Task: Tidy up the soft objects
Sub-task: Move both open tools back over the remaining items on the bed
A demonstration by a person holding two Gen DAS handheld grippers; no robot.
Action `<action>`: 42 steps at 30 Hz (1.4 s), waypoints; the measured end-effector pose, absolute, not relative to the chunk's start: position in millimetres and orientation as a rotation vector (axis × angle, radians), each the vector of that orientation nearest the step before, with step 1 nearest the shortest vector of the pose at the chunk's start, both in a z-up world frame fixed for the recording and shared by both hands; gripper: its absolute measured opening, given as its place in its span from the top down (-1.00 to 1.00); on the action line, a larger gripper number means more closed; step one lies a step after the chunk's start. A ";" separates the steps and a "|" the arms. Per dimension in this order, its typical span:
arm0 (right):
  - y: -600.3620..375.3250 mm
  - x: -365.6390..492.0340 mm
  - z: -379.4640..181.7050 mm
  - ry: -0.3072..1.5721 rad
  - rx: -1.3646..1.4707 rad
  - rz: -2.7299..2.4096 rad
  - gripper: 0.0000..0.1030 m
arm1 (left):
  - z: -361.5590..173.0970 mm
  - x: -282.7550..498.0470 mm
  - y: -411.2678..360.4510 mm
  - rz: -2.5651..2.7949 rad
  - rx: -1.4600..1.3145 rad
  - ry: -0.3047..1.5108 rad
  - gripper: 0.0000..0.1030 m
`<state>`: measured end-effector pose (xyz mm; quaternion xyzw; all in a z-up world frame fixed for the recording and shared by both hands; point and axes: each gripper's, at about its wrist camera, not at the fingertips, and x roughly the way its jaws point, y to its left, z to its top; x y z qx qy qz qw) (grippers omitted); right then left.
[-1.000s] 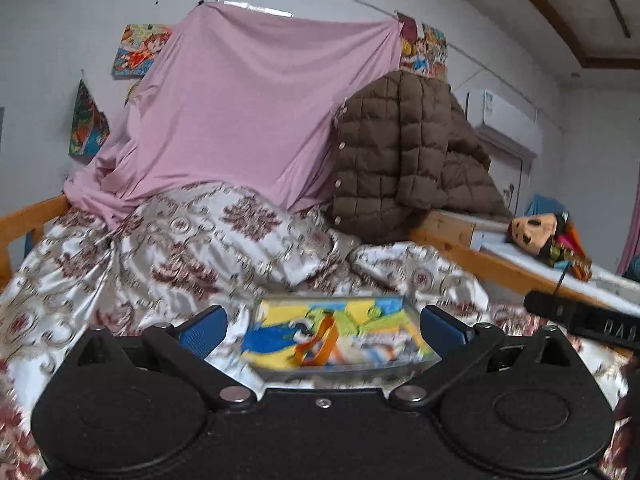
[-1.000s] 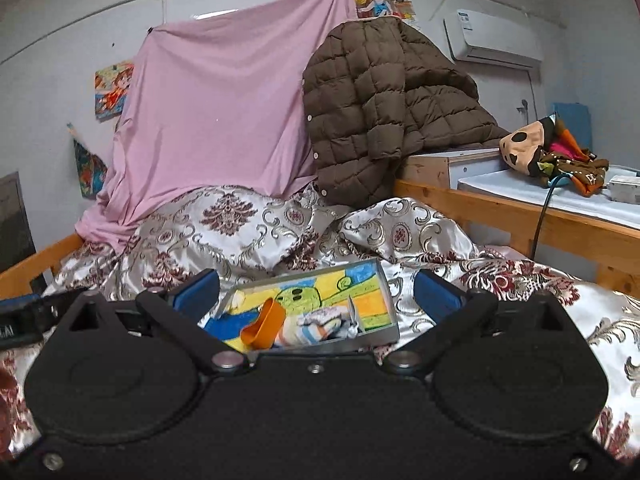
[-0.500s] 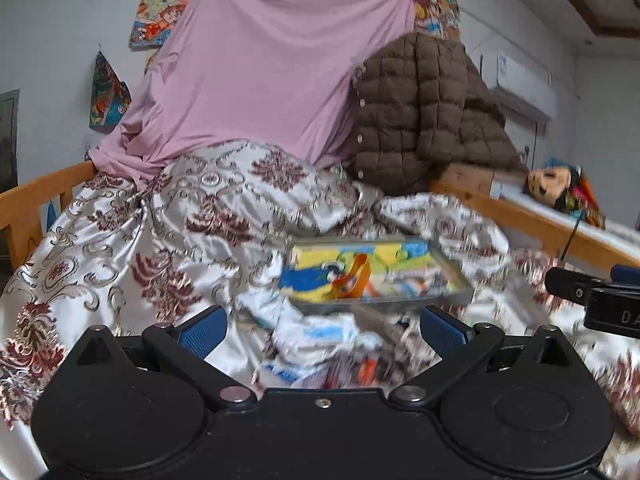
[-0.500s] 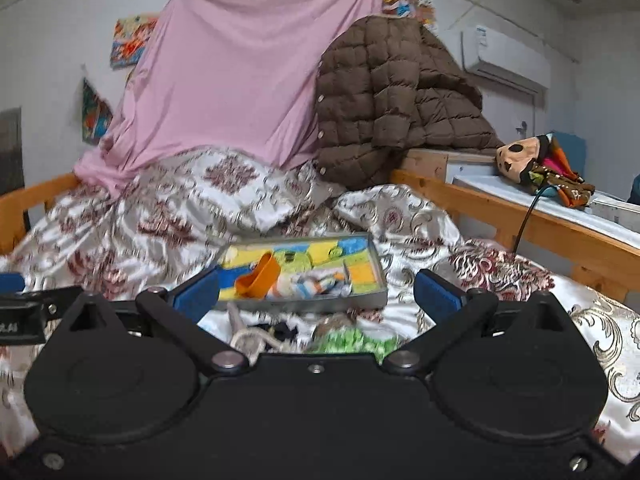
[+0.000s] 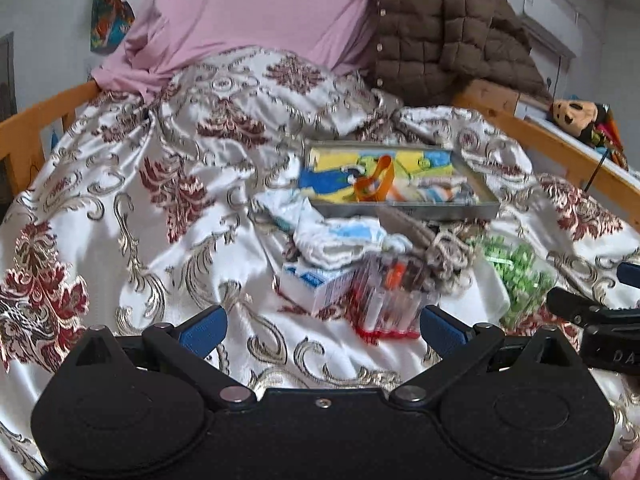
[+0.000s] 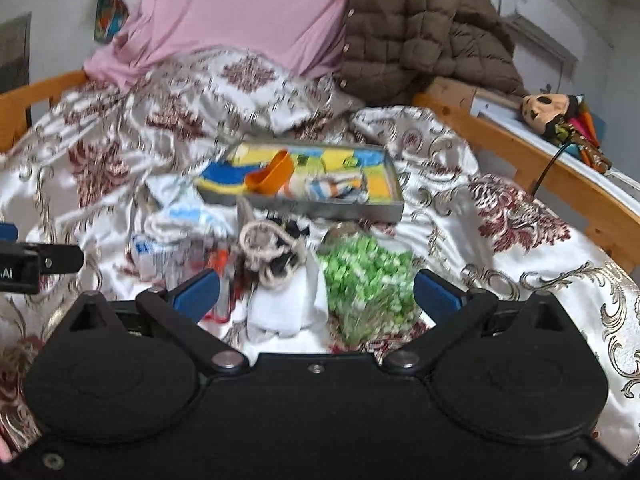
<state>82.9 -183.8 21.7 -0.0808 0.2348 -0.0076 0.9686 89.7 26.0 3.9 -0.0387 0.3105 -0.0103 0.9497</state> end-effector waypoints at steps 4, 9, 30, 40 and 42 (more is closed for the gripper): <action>-180.5 92.4 10.5 0.543 -0.189 0.012 -0.99 | -2.6 95.3 23.1 -0.021 -0.057 0.676 -0.98; -176.1 92.3 4.9 0.577 -0.201 0.036 -0.99 | -12.9 102.9 19.8 -0.029 -0.049 0.745 -0.98; -207.7 150.8 -14.4 0.824 0.030 0.207 -0.99 | -27.8 143.9 7.5 -0.032 0.142 0.746 -0.99; -219.9 196.0 -27.7 0.876 0.059 0.237 -0.98 | -24.0 170.3 0.1 -0.110 0.145 0.684 -0.98; -218.2 203.6 -30.5 0.878 0.047 0.239 -0.92 | -23.5 178.9 -4.7 -0.142 0.157 0.665 -0.98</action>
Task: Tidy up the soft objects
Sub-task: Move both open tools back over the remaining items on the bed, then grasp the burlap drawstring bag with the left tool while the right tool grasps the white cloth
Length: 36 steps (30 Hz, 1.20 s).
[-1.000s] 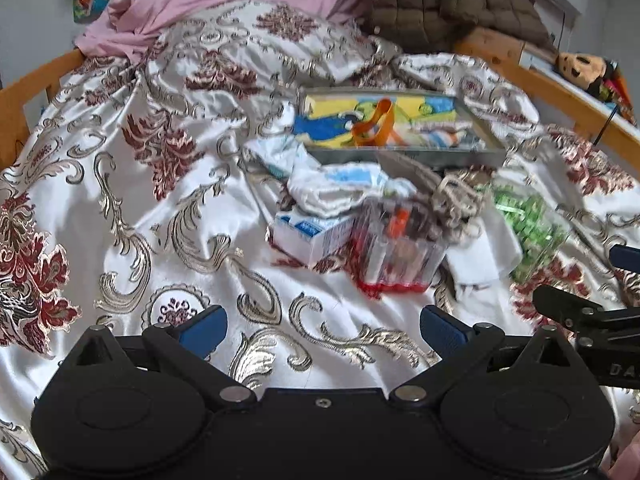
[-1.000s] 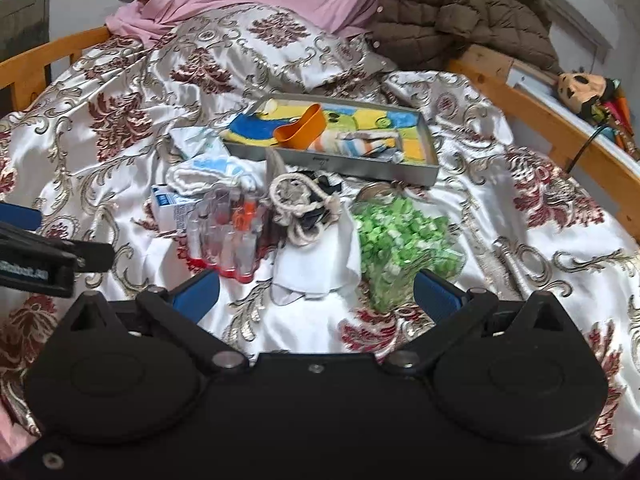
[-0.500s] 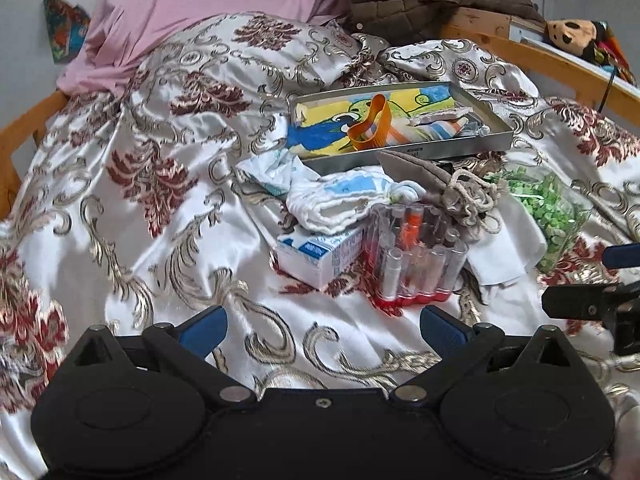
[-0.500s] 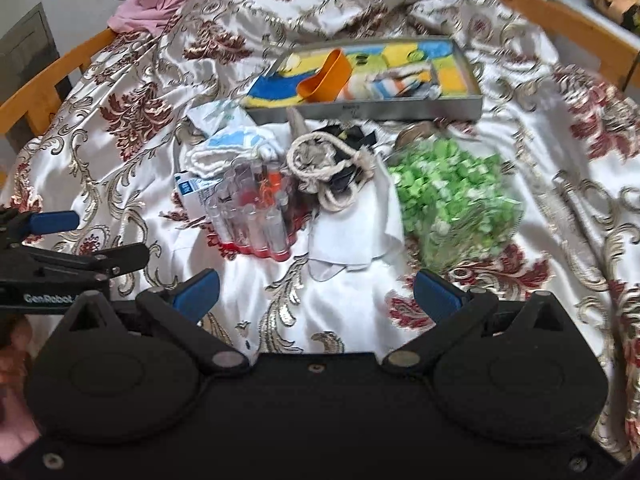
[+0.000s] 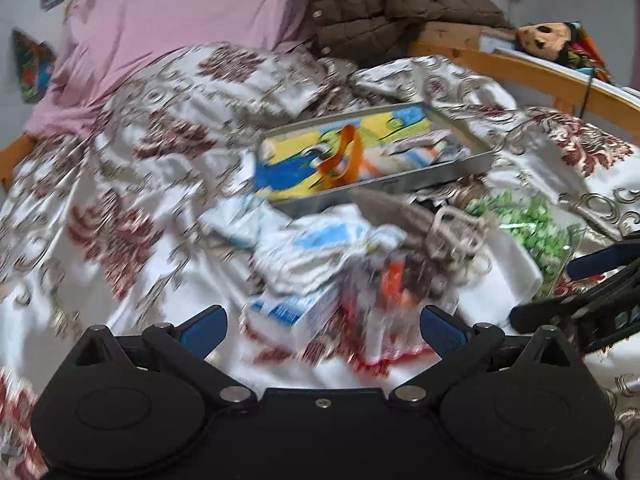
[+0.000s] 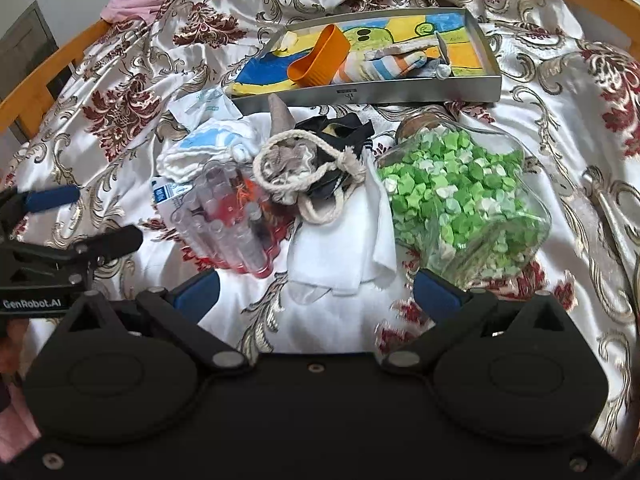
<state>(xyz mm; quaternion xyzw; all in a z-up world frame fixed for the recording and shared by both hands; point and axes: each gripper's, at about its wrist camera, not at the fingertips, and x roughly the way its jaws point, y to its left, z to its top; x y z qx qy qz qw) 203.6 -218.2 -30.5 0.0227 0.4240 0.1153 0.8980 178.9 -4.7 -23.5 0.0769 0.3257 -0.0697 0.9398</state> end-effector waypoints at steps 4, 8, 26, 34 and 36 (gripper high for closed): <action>-213.4 215.6 -36.8 0.888 0.029 0.247 -0.69 | -23.8 196.9 -13.0 -0.215 0.163 0.614 -0.98; -209.9 220.9 -37.7 0.883 0.033 0.249 -0.55 | -25.9 214.6 -17.3 -0.290 0.134 0.589 -0.98; -194.1 239.1 -43.0 0.848 -0.128 0.205 0.32 | -42.3 297.4 -18.7 -0.436 -0.197 0.689 -0.57; -201.8 241.6 -48.3 0.890 -0.080 0.174 0.38 | -52.8 319.9 -28.3 -0.443 -0.260 0.805 0.18; -202.8 243.3 -50.4 0.896 -0.078 0.163 0.42 | -55.4 322.3 -27.5 -0.436 -0.277 0.822 0.39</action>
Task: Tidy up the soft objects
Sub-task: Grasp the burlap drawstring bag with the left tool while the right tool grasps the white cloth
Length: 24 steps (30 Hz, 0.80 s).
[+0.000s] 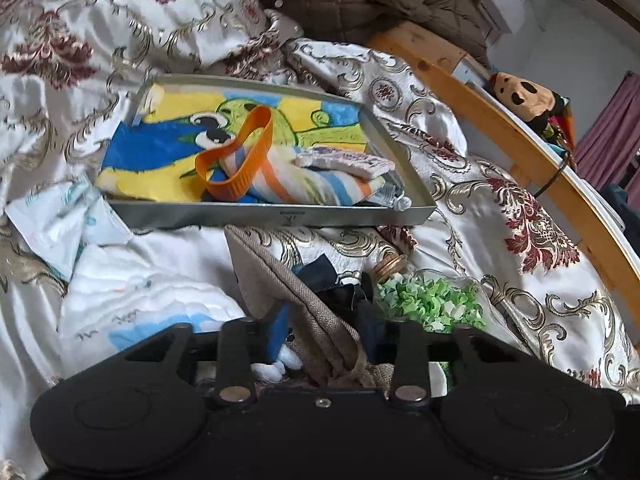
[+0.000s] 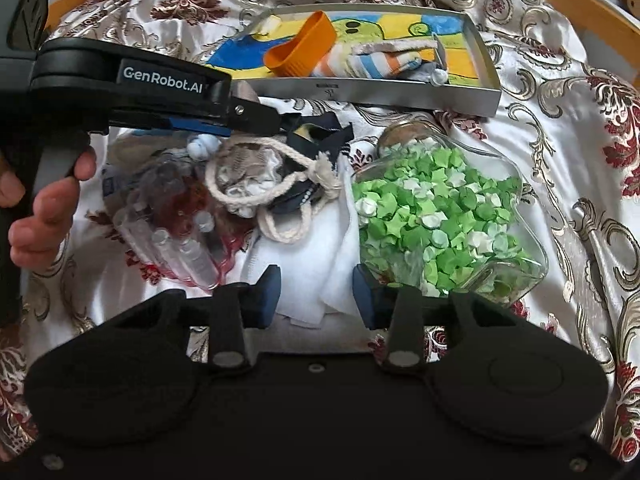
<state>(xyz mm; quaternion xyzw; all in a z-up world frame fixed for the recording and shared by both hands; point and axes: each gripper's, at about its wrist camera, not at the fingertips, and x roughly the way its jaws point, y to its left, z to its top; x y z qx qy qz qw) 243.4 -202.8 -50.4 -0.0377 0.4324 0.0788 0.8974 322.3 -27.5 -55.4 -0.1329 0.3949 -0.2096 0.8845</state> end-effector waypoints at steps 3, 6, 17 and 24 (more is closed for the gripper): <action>-205.7 248.0 -55.8 0.915 -0.066 0.147 0.53 | -57.2 324.1 -25.2 -0.426 -0.312 0.838 0.55; -209.6 251.9 -60.8 0.942 -0.055 0.124 0.59 | -58.1 323.0 -22.6 -0.397 -0.338 0.840 0.66; -229.0 251.7 -52.9 0.849 0.000 0.120 1.00 | -42.6 302.5 -19.0 -0.366 -0.374 0.802 0.90; -234.0 237.2 -27.5 0.738 -0.020 0.149 1.00 | -16.9 276.7 -6.2 -0.338 -0.396 0.754 0.91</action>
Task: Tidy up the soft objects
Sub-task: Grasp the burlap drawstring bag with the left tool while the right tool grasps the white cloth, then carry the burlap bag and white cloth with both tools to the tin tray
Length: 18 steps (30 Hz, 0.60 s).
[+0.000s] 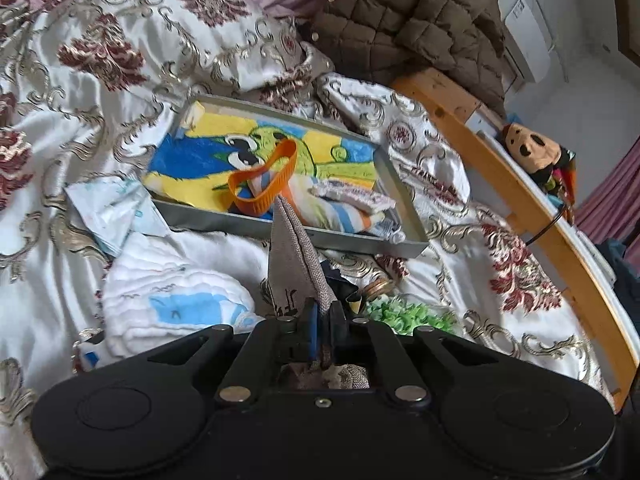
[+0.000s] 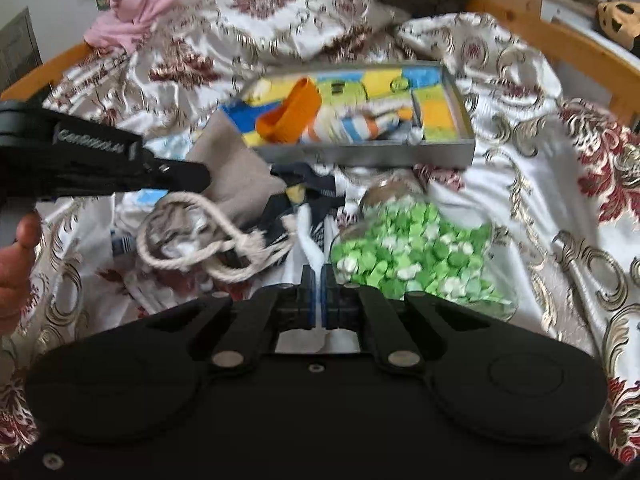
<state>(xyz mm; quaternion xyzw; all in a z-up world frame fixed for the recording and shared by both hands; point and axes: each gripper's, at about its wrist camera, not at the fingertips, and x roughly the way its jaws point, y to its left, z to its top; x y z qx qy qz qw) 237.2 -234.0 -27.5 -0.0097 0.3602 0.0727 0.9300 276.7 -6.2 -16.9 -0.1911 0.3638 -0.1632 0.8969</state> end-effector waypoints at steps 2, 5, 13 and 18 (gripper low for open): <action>-237.7 233.0 -20.5 0.703 -0.015 0.151 1.00 | -10.0 269.2 -3.3 -0.331 -0.400 0.737 0.91; -240.1 227.0 -8.6 0.645 -0.015 0.150 1.00 | 1.5 258.6 -1.4 -0.327 -0.398 0.711 0.91; -271.2 211.2 27.9 0.486 0.049 0.129 1.00 | 30.7 236.0 -4.4 -0.327 -0.376 0.609 0.91; -294.0 215.6 54.2 0.334 0.086 0.137 1.00 | 53.7 241.2 -9.5 -0.327 -0.360 0.549 0.91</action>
